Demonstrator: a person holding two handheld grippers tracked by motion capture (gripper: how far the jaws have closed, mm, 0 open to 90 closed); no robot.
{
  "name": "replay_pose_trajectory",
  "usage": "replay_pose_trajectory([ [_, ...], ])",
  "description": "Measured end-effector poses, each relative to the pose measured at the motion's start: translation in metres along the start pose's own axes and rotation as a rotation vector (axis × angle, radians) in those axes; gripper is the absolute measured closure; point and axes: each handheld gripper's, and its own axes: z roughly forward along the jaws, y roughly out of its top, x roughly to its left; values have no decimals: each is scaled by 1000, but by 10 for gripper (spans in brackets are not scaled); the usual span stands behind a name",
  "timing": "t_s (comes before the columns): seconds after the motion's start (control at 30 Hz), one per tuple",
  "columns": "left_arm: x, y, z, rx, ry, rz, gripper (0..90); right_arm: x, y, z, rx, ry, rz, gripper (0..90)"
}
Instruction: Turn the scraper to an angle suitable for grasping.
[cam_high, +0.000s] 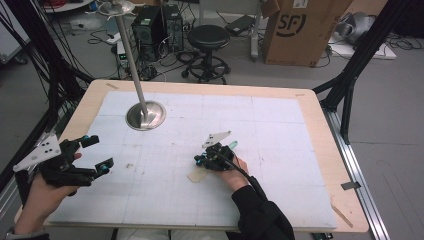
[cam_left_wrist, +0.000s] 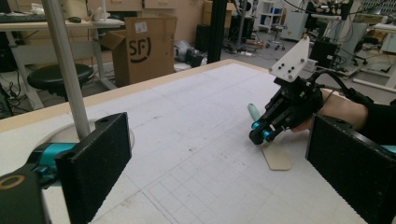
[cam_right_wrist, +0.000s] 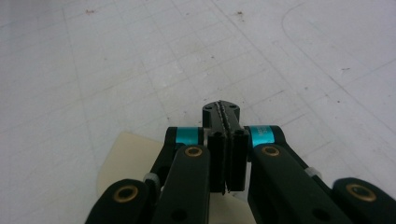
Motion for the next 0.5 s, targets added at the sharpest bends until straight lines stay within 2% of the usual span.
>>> replay_pose_trajectory([
  [0.17,1,0,-1,-1,2,-3,74,9,3,6,10,-16,-31,897],
  [0.3,3,-1,-2,-1,6,-8,74,15,6,11,14,-11,-44,896],
  [0.4,3,-1,-1,-4,5,-7,74,19,7,12,18,-38,-63,897],
  [0.5,4,0,0,-7,5,-8,74,19,6,12,20,-37,-20,897],
])
